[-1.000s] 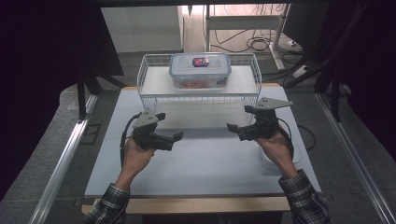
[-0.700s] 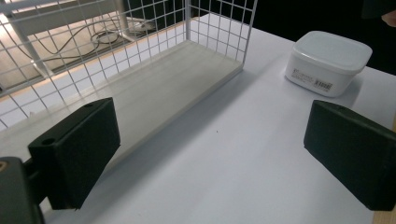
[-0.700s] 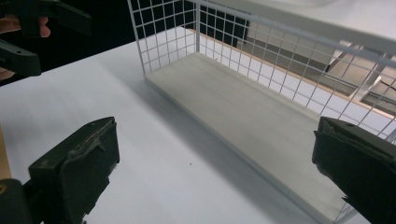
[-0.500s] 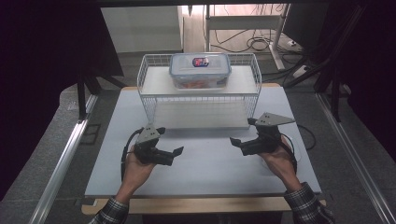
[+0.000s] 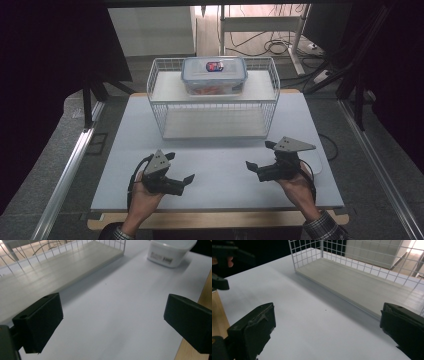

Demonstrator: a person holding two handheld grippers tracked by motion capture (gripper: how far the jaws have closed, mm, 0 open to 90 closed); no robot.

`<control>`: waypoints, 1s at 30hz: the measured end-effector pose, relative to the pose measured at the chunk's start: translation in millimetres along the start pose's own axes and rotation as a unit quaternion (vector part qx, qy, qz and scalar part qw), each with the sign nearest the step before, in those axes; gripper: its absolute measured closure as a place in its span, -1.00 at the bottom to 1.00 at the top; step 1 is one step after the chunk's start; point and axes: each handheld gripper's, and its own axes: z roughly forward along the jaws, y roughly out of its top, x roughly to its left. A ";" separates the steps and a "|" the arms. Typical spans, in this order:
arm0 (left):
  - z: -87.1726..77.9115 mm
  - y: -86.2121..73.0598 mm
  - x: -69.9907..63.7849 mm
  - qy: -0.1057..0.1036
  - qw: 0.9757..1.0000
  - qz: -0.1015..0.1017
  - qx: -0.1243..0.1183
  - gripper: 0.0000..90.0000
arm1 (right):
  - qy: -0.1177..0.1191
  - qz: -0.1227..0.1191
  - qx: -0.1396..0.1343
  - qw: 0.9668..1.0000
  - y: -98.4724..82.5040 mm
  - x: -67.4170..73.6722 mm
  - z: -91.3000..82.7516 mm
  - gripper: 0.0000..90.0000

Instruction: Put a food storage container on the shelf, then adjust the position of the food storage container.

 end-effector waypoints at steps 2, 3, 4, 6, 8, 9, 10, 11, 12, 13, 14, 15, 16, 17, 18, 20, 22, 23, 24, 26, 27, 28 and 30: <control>-0.4 -4.9 -2.0 0.000 1.000 -0.003 0.004 -0.96 | 0.001 0.004 0.000 1.000 -6.4 0.6 -0.7 -0.97; -0.9 -7.0 -2.9 0.000 1.000 -0.003 0.005 -0.96 | 0.001 0.004 0.001 1.000 -9.4 1.2 -1.0 -0.97; -1.5 -8.9 -3.8 0.002 1.000 -0.002 0.007 -0.96 | 0.004 0.005 0.003 1.000 -12.2 1.8 -1.0 -0.97; -1.8 -12.7 -5.8 0.004 1.000 -0.001 0.009 -0.96 | 0.007 0.003 0.014 1.000 -17.1 3.4 -0.6 -0.97; -1.3 -16.9 -7.8 0.008 1.000 0.006 0.016 -0.96 | 0.009 -0.001 0.023 1.000 -22.1 5.3 0.3 -0.97; -0.6 -19.1 -9.0 0.012 1.000 0.010 0.021 -0.96 | 0.007 -0.003 0.028 1.000 -24.6 6.2 0.8 -0.97; 0.4 -21.3 -10.1 0.014 0.999 0.013 0.027 -0.96 | 0.008 -0.003 0.031 0.999 -27.4 7.1 1.5 -0.97; 1.2 -23.5 -11.1 0.015 0.999 0.017 0.032 -0.96 | 0.009 -0.002 0.035 0.999 -29.9 8.1 2.2 -0.96; 1.8 -25.3 -11.8 0.018 0.999 0.020 0.037 -0.97 | 0.010 -0.001 0.041 0.999 -32.1 9.1 3.2 -0.96; 2.3 -26.8 -12.4 0.020 0.999 0.022 0.041 -0.97 | 0.010 0.000 0.048 0.999 -34.1 10.4 4.5 -0.96; 2.5 -28.0 -12.6 0.021 0.999 0.024 0.044 -0.97 | 0.008 -0.003 0.053 0.999 -35.7 11.3 6.0 -0.95; 2.3 -28.8 -12.5 0.022 0.998 0.025 0.045 -0.97 | 0.006 -0.005 0.059 0.998 -36.8 12.3 7.1 -0.95; 2.0 -29.4 -12.2 0.023 0.998 0.024 0.045 -0.97 | 0.005 -0.007 0.063 0.998 -37.4 13.0 8.2 -0.95; 1.5 -29.5 -11.6 0.023 0.998 0.023 0.044 -0.97 | 0.002 -0.009 0.066 0.998 -37.7 13.4 9.1 -0.95; 0.6 -29.4 -11.4 0.025 0.999 0.021 0.041 -0.97 | 0.001 -0.010 0.068 0.998 -37.5 13.5 9.5 -0.95; -1.4 -29.0 -11.0 0.027 0.999 0.019 0.035 -0.97 | -0.004 -0.010 0.071 0.997 -36.7 13.2 8.8 -0.95; -2.4 -29.2 -10.6 0.027 0.999 0.018 0.032 -0.97 | -0.015 -0.005 0.077 0.997 -36.6 11.9 8.2 -0.95; -2.5 -29.3 -10.2 0.029 0.999 0.019 0.032 -0.97 | -0.018 -0.004 0.081 0.997 -37.0 10.9 8.2 -0.96; -2.5 -29.4 -9.8 0.029 0.999 0.018 0.031 -0.97 | -0.020 -0.003 0.085 0.996 -37.1 10.0 8.1 -0.97; -2.4 -29.7 -9.0 0.026 0.999 0.014 0.030 -0.98 | -0.023 -0.001 0.087 0.996 -36.4 8.1 7.4 -0.99; -2.3 -29.8 -8.6 0.026 0.999 0.013 0.029 -0.98 | -0.023 0.005 0.087 0.996 -35.8 6.8 6.9 -1.00; -2.1 -30.1 -8.2 0.026 0.999 0.012 0.030 -0.98 | -0.024 0.011 0.085 0.996 -35.2 5.4 6.8 -1.00; -1.7 -30.7 -7.6 0.026 0.999 0.010 0.031 -0.98 | -0.020 0.020 0.088 0.996 -35.2 2.9 6.6 -1.00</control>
